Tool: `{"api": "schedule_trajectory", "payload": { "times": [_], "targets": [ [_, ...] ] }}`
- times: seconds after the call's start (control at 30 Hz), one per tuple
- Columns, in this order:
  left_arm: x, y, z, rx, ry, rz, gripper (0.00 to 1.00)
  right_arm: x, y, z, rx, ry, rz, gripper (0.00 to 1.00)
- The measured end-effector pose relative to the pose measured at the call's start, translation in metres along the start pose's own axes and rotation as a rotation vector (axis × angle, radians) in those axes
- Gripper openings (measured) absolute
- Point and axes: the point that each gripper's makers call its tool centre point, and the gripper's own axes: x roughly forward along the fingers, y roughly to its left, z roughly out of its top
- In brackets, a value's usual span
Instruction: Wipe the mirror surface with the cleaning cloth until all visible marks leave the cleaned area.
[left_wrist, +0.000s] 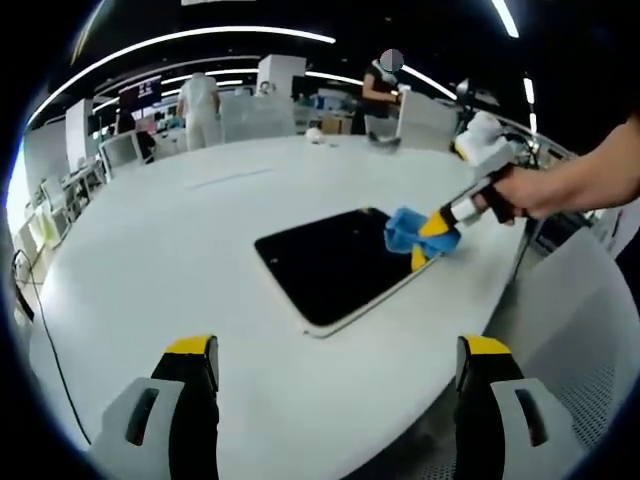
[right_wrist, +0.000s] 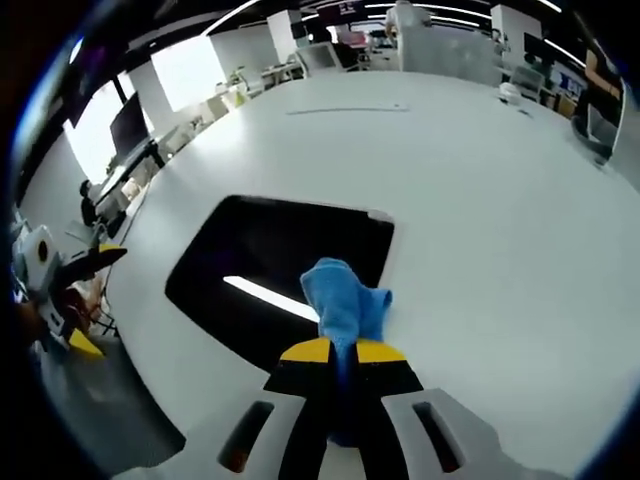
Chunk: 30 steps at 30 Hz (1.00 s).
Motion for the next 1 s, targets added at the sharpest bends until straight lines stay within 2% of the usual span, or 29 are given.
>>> {"api": "schedule_trajectory", "payload": {
  "times": [0.03,0.13,0.27,0.43,0.57,1.0],
  "targets": [
    [0.0,0.0,0.001,0.002,-0.002,-0.003,1.0,0.0,0.001,-0.001,0.008,0.005,-0.003,0.01],
    [0.004,-0.019,0.003,0.034,-0.009,-0.1,1.0,0.004,0.0,0.002,0.018,0.008,-0.014,0.01],
    [0.001,-0.009,0.005,-0.005,-0.027,-0.057,1.0,-0.001,0.0,-0.002,0.034,-0.028,-0.013,0.01],
    [0.003,-0.015,0.005,0.006,-0.022,-0.088,1.0,0.0,0.003,-0.001,0.031,-0.007,-0.027,0.01],
    [0.002,-0.013,0.006,-0.008,-0.027,-0.075,1.0,0.0,0.001,-0.001,0.036,-0.017,-0.024,0.01],
    [0.001,-0.011,0.004,-0.029,-0.021,-0.063,1.0,0.001,0.006,-0.001,0.078,-0.057,-0.085,0.01]
  ]
}}
